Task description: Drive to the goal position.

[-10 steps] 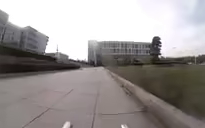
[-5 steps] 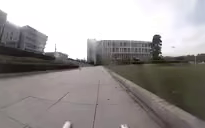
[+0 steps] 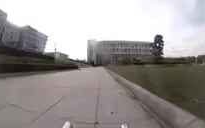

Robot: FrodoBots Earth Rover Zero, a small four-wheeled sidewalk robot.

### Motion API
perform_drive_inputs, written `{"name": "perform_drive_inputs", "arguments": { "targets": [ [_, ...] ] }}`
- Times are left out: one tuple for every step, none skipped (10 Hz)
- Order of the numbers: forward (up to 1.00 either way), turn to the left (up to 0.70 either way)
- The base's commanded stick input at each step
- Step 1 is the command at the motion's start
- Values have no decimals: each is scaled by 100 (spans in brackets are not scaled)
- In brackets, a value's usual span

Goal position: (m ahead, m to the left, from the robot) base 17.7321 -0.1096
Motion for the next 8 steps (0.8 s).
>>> {"name": "perform_drive_inputs", "arguments": {
  "targets": [
    [99, 0],
    [99, 0],
    [99, 0],
    [99, 0],
    [99, -3],
    [99, -19],
    [99, -31],
    [99, -25]
  ]
}}
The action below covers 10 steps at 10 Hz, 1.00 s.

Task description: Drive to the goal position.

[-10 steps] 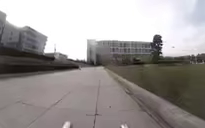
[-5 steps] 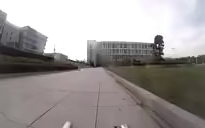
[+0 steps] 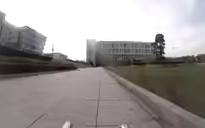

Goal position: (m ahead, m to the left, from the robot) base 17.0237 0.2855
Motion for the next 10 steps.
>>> {"name": "perform_drive_inputs", "arguments": {
  "targets": [
    [99, -4],
    [99, 0],
    [99, 0],
    [99, 0],
    [99, 0],
    [99, 0],
    [99, 0],
    [99, 0],
    [99, 0],
    [99, 0]
  ]
}}
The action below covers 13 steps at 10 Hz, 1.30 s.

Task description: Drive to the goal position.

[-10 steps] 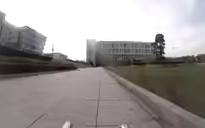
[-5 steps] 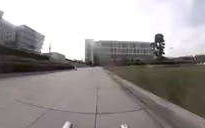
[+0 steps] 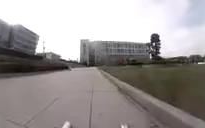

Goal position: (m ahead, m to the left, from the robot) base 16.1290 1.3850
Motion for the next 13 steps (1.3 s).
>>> {"name": "perform_drive_inputs", "arguments": {
  "targets": [
    [99, 0],
    [99, 0],
    [99, 0],
    [99, 0],
    [99, 0],
    [99, 0],
    [99, 2],
    [99, 2],
    [99, 2],
    [99, 2],
    [99, 3],
    [99, 12],
    [99, 26]
  ]
}}
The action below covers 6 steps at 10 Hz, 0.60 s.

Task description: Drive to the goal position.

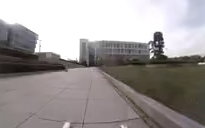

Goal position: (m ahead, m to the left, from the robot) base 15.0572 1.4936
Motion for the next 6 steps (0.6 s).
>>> {"name": "perform_drive_inputs", "arguments": {
  "targets": [
    [99, 29],
    [99, 7],
    [99, 0],
    [99, 0],
    [99, 0],
    [99, 0]
  ]
}}
